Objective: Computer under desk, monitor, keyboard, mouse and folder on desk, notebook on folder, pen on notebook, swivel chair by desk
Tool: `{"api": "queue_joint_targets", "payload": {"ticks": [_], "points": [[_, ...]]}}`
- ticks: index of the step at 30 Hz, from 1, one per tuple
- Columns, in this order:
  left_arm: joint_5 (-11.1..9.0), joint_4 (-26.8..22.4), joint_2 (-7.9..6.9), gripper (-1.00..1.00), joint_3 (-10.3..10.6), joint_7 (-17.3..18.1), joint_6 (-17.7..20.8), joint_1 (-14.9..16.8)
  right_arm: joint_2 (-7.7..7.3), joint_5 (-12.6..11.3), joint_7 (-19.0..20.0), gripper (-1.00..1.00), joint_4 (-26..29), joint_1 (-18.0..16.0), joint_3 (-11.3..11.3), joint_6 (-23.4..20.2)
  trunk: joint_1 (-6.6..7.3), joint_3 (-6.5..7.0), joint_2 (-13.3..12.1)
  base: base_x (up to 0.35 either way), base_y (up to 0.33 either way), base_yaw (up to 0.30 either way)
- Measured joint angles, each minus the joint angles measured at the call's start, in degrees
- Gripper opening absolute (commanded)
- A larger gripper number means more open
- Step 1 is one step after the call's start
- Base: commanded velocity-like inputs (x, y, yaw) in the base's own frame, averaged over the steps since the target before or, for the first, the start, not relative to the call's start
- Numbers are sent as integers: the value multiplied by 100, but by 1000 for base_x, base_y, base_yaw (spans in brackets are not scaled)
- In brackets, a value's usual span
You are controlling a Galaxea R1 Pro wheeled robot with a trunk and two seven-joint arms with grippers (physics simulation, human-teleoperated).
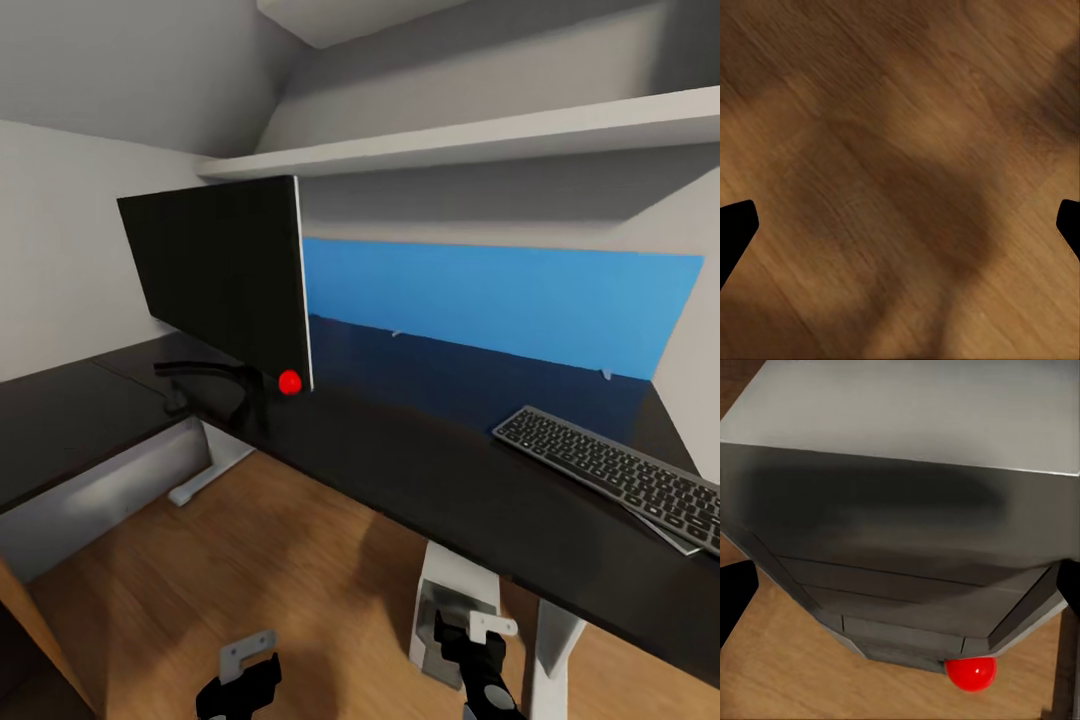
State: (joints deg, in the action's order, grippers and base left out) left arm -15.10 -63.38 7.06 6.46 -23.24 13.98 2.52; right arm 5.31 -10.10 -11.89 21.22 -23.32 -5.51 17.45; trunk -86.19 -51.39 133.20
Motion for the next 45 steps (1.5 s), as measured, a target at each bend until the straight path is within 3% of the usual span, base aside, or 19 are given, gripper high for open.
{"api": "queue_joint_targets", "payload": {"ticks": [33,45], "points": [[-9,0,-3,100,-1,-6,-9,0,1,12,0,100,26,0,5,-3,-1,0,0,75,0,0],[-9,0,0,100,0,-6,-9,0,0,34,-6,100,32,-2,-15,-2,-5,0,0,-244,0,0]]}}
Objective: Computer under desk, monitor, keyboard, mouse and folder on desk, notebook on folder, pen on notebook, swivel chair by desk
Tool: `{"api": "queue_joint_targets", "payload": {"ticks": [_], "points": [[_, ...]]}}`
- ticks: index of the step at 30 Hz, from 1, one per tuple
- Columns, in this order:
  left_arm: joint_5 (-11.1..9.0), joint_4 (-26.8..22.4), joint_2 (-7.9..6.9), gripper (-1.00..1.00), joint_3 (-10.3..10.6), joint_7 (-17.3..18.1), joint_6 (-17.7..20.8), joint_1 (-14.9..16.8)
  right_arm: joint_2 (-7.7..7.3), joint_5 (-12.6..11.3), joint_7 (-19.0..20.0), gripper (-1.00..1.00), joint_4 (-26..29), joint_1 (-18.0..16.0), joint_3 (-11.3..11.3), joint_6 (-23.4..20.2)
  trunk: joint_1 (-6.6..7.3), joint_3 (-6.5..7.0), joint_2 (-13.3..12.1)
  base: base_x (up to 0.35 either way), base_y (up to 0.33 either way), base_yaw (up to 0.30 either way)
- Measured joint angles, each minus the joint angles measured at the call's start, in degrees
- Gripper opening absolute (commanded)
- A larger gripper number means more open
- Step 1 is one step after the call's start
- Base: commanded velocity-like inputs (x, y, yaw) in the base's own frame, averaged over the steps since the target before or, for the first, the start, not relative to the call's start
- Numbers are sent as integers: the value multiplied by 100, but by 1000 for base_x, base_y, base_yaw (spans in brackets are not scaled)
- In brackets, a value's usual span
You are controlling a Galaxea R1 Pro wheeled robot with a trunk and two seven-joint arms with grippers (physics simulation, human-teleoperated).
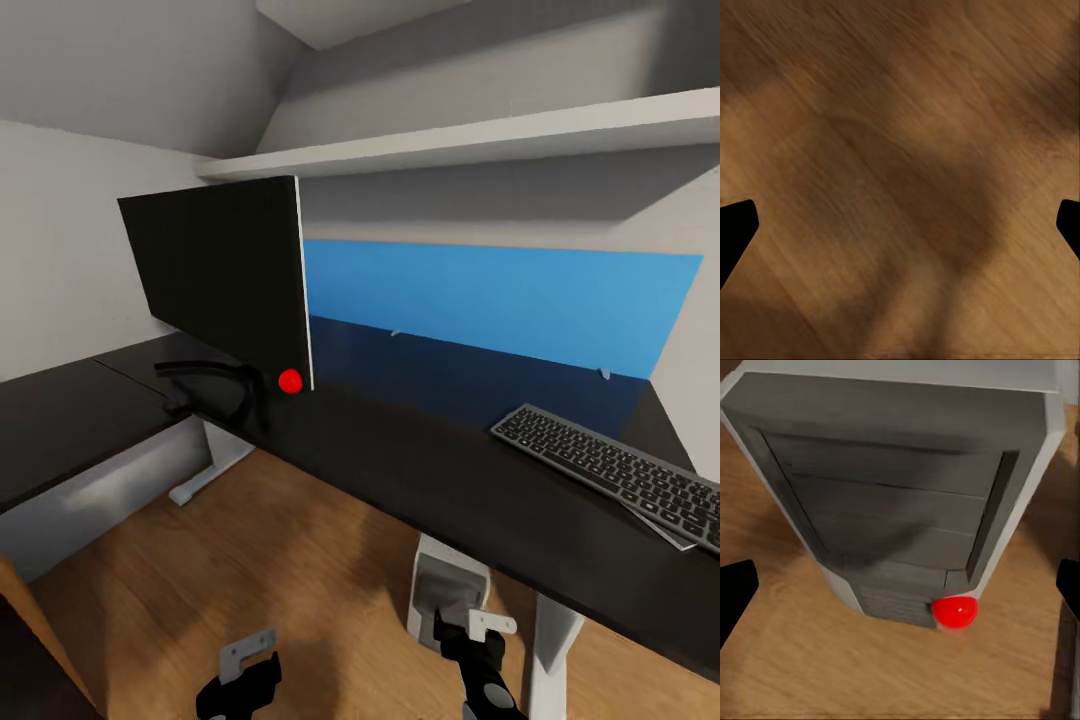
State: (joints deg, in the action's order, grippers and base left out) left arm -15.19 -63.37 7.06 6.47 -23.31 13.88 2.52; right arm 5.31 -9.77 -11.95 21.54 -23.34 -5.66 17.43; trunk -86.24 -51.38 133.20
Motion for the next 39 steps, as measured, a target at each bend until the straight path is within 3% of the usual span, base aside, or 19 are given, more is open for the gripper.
{"api": "queue_joint_targets", "payload": {"ticks": [18,24,25,29,39], "points": [[0,24,-2,100,0,-11,0,0,0,7,2,100,-4,0,-6,24,0,0,0,-321,0,0],[-2,489,-9,100,-23,-16,-9,0,21,2,2,100,-15,6,-9,499,3,0,0,-45,0,0],[-6,744,-40,100,-50,-17,-51,0,29,4,5,100,0,25,-10,638,25,17,-39,-6,0,0],[-16,1371,-197,100,-65,-17,-639,0,25,3,15,100,-33,85,-8,759,113,89,-199,-3,0,0],[14,2626,-302,100,-75,-9,-1665,-1,4,5,29,100,-280,383,-8,796,332,269,-600,0,0,0]]}}
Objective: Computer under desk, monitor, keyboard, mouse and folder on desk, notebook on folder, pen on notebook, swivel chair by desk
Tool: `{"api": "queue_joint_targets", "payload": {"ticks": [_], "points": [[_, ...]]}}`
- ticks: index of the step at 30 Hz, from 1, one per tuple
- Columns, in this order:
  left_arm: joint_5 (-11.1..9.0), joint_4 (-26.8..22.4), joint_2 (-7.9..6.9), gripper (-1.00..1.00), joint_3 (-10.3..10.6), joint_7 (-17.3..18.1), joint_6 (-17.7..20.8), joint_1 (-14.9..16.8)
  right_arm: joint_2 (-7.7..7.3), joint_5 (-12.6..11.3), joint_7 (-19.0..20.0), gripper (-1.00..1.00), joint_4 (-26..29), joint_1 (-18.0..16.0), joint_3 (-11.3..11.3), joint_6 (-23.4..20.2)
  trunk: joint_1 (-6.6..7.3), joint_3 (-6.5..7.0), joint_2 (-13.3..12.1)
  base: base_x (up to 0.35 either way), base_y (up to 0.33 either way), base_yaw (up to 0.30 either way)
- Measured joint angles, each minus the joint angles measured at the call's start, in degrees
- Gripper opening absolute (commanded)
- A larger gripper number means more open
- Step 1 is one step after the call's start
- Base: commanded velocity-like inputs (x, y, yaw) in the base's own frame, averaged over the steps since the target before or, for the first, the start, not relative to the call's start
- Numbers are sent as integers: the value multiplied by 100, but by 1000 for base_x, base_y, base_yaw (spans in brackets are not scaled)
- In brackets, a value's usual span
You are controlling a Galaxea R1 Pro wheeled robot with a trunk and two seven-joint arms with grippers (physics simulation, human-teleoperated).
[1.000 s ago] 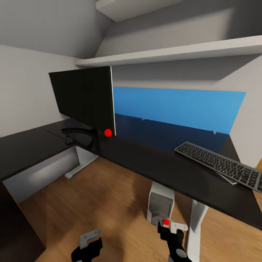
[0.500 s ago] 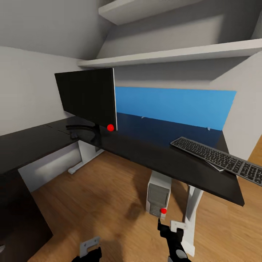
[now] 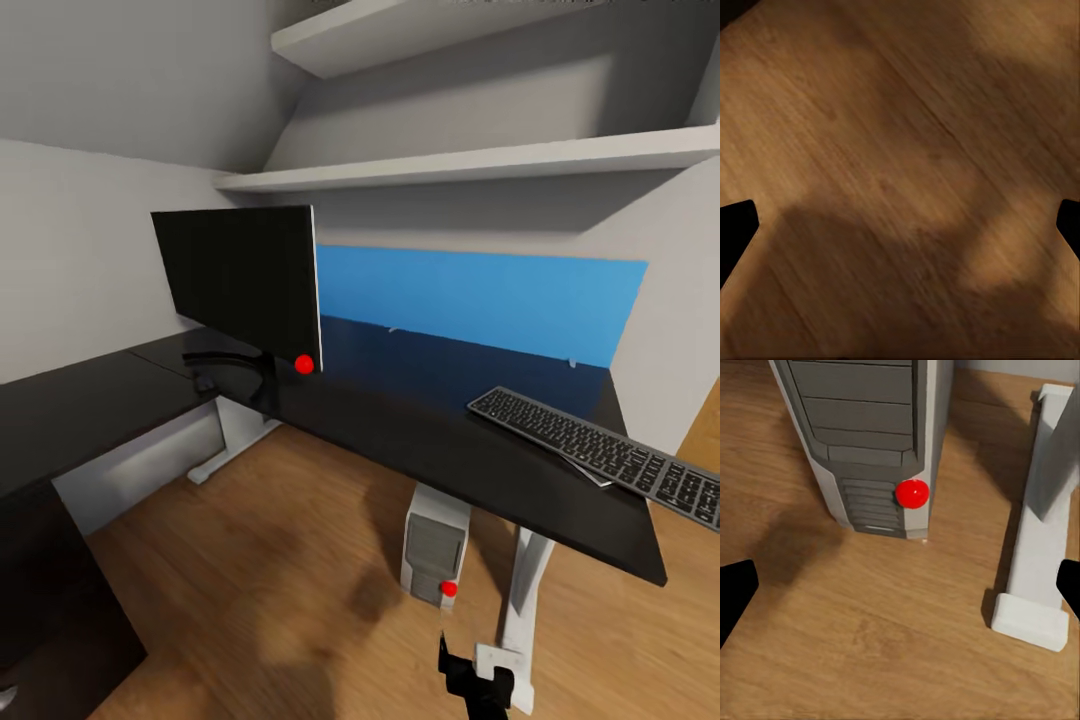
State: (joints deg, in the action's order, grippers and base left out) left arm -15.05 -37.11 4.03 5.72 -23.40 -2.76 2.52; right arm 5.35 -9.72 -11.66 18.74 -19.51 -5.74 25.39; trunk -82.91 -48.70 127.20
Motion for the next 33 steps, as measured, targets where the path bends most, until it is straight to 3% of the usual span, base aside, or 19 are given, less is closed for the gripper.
{"api": "queue_joint_targets", "payload": {"ticks": [2,3,7,14,25,29,30,33], "points": [[3,186,-18,100,-2,1,-183,-1,7,-4,0,100,-114,6,0,51,44,36,-80,0,0,0],[15,538,-27,100,11,2,-730,-1,31,-11,-2,100,-345,12,-6,375,66,53,-120,0,0,0],[22,671,-28,100,22,-3,-1146,-2,118,0,-17,100,-728,12,-27,641,154,125,-281,0,0,171],[19,844,-29,100,29,-6,-1177,-2,112,3,-28,100,-780,10,-21,673,308,251,-561,0,0,274],[28,942,-36,100,32,4,-1192,-2,125,11,-26,100,-789,10,-33,676,308,252,-563,-14,-49,279],[17,948,-37,100,20,0,-1198,-1,126,191,-28,100,-795,10,-36,671,308,252,-563,-10,-297,280],[18,949,-38,100,16,-2,-1198,-1,128,375,-28,100,-816,9,-37,670,308,252,-563,-3,-333,280],[18,949,-38,100,16,-2,-1197,-1,132,530,-26,100,-860,10,-36,673,308,252,-563,-1,-340,280]]}}
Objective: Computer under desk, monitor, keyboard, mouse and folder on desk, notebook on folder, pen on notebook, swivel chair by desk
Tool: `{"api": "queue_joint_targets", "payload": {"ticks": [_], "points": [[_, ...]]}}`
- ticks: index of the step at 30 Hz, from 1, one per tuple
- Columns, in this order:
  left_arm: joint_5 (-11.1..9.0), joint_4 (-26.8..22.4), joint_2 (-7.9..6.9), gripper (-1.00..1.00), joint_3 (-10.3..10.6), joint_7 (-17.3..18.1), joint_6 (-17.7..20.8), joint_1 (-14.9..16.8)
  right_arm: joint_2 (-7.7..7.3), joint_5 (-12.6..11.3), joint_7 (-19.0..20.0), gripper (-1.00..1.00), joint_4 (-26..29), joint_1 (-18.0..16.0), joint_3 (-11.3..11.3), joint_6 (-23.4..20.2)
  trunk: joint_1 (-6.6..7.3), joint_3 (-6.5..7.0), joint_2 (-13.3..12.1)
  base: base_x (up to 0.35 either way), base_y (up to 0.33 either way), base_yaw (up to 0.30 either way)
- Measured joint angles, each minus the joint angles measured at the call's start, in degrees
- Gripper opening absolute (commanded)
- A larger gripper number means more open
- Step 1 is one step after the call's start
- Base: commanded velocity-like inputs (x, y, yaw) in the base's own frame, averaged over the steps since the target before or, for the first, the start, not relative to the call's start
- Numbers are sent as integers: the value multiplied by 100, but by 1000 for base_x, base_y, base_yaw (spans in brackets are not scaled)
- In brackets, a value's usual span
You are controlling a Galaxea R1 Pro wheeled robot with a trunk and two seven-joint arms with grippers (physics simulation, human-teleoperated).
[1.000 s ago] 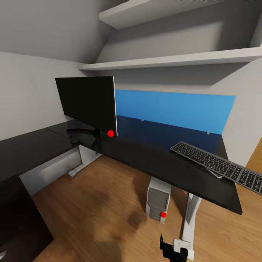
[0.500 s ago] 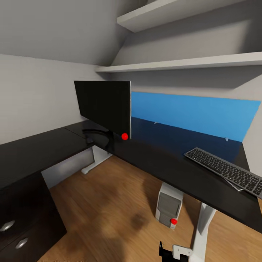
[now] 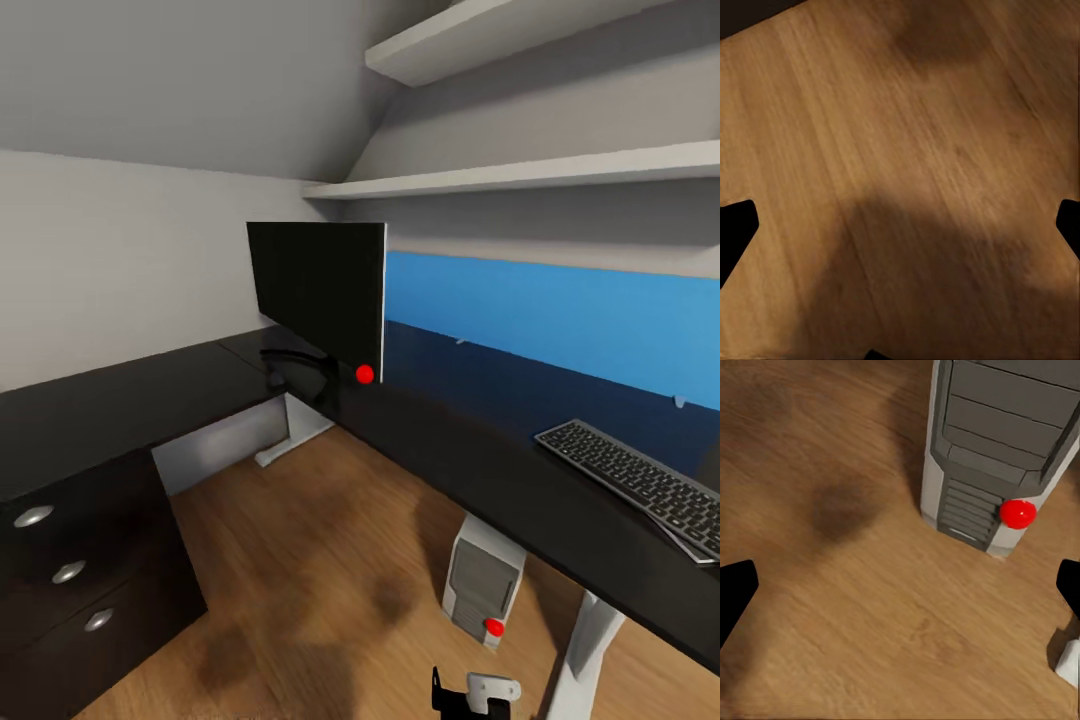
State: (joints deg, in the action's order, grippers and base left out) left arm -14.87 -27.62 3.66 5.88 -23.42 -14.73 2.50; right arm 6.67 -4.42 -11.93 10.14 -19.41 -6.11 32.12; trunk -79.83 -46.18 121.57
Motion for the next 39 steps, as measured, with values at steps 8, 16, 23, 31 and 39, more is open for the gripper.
{"api": "queue_joint_targets", "payload": {"ticks": [8,16,23,31,39], "points": [[0,-2,0,100,4,-3,1,-1,3,148,7,100,-43,1,1,1,0,0,0,0,-155,280],[0,44,-37,100,-1,-1,0,-1,3,155,9,100,-45,1,1,1,0,0,0,0,-9,280],[0,100,-69,100,-3,4,-6,-1,3,155,12,100,-45,1,1,1,0,0,0,0,0,280],[-1,111,-71,100,-4,4,-7,-1,3,159,15,100,-46,-1,1,1,0,0,0,0,0,280],[5,112,-71,100,-3,5,-9,-1,-3,183,18,100,-45,1,-2,2,0,0,0,0,0,280]]}}
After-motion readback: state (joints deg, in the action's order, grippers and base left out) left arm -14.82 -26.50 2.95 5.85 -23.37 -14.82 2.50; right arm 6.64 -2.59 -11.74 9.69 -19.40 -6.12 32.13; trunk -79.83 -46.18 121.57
